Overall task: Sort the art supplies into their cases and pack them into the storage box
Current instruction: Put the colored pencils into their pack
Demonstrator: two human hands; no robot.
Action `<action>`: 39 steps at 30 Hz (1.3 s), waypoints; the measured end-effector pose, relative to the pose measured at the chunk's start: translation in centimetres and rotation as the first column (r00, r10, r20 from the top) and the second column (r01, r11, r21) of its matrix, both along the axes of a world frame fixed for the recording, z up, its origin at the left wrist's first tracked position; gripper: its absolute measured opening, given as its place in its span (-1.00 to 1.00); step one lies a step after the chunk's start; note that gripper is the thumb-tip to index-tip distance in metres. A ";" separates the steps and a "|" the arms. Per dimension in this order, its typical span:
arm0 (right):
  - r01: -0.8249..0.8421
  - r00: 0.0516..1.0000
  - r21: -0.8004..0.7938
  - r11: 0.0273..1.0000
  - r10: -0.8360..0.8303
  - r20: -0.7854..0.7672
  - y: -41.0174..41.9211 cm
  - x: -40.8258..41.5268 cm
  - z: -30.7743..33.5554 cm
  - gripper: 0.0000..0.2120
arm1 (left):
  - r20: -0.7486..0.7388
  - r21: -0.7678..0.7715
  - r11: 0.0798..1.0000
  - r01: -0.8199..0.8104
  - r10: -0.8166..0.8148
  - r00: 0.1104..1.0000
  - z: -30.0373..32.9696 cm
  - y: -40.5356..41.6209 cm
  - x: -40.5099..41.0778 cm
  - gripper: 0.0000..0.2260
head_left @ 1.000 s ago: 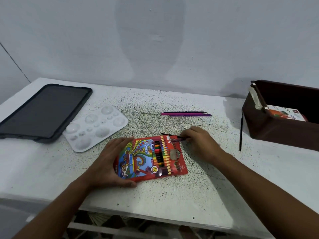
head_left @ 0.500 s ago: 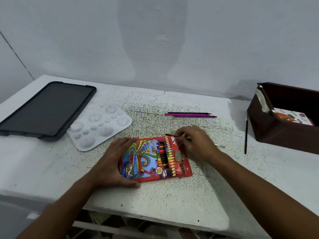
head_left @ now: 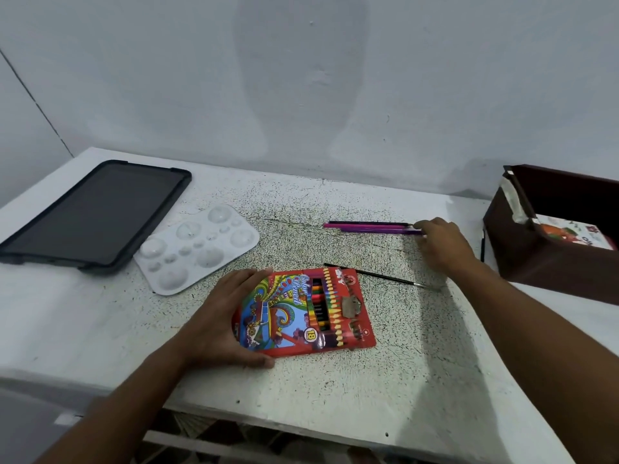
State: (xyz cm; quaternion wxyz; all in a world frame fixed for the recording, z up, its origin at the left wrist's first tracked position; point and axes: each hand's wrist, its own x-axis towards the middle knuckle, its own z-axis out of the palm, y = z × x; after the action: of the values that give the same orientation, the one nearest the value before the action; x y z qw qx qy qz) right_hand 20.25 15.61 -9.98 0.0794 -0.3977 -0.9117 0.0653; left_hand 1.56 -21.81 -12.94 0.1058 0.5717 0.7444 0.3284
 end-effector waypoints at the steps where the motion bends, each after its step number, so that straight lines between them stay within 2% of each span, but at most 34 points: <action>1: 0.005 1.000 0.001 1.000 -0.005 -0.001 0.0 0.1 -0.1 -0.70 | 0.002 -0.002 1.000 -0.001 0.001 1.000 0.0 0.0 0.0 0.08; 7: 0.035 0.999 -0.011 0.999 -0.036 -0.033 -0.4 0.5 -0.1 -0.83 | 0.001 -0.005 1.000 0.003 -0.003 1.000 0.2 0.0 0.1 0.07; 13: -0.099 0.995 0.003 0.995 0.099 -0.027 -0.7 2.0 -0.5 -0.80 | -0.002 -0.011 1.000 -0.006 0.006 1.000 0.0 0.0 0.0 0.08; 18: -0.181 0.970 -0.004 0.983 0.178 -0.163 -1.2 4.3 -0.1 -0.85 | 0.005 -0.010 1.000 -0.007 0.007 1.000 -0.1 0.0 0.1 0.08; 25: -0.306 0.949 0.016 0.952 0.306 -0.076 -2.7 7.9 0.4 -0.83 | 0.020 -0.019 1.000 -0.014 0.014 1.000 0.1 0.0 0.2 0.07; 34: -0.453 0.883 -0.017 0.891 0.446 -0.146 -7.8 4.5 0.0 -0.82 | 0.022 -0.031 0.999 -0.018 0.019 1.000 0.0 -0.1 0.2 0.07; 39: -0.506 0.854 -0.127 0.853 0.474 -0.215 -11.6 1.8 0.1 -0.88 | 0.011 -0.035 0.999 -0.018 0.018 1.000 -0.2 -0.1 0.1 0.07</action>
State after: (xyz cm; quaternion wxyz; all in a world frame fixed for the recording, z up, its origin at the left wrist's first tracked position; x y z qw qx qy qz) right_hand 22.01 3.99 -9.85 0.1042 -0.1495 -0.9627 0.1999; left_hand 1.67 -21.94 -13.14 0.1172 0.5611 0.7546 0.3194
